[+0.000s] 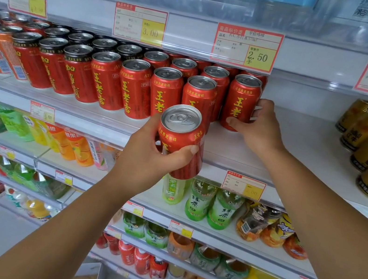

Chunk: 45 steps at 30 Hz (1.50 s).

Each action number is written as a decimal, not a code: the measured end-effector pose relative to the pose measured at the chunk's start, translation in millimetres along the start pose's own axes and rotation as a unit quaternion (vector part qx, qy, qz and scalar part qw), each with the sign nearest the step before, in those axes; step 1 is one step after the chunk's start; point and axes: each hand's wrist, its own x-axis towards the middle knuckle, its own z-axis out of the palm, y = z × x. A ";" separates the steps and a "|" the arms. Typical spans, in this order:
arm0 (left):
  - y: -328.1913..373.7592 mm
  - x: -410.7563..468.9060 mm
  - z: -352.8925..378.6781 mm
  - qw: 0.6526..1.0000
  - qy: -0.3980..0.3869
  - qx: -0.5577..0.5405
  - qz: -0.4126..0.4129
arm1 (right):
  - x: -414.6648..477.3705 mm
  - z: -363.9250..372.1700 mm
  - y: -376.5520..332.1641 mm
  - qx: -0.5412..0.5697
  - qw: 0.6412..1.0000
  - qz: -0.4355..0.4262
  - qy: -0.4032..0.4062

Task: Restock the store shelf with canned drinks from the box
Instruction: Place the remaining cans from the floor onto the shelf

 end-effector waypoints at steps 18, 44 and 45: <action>18.4 26.0 28.2 0.999 -0.006 -0.013 0.038 | -117.2 -37.2 -52.4 0.118 0.967 -0.113 -0.195; -89.5 26.1 17.2 0.890 0.087 0.377 0.240 | -69.4 -25.2 -21.2 0.065 0.996 0.003 -0.058; -89.9 26.2 17.3 0.891 0.087 0.376 0.238 | -69.6 -24.3 -21.1 0.061 0.997 0.001 -0.051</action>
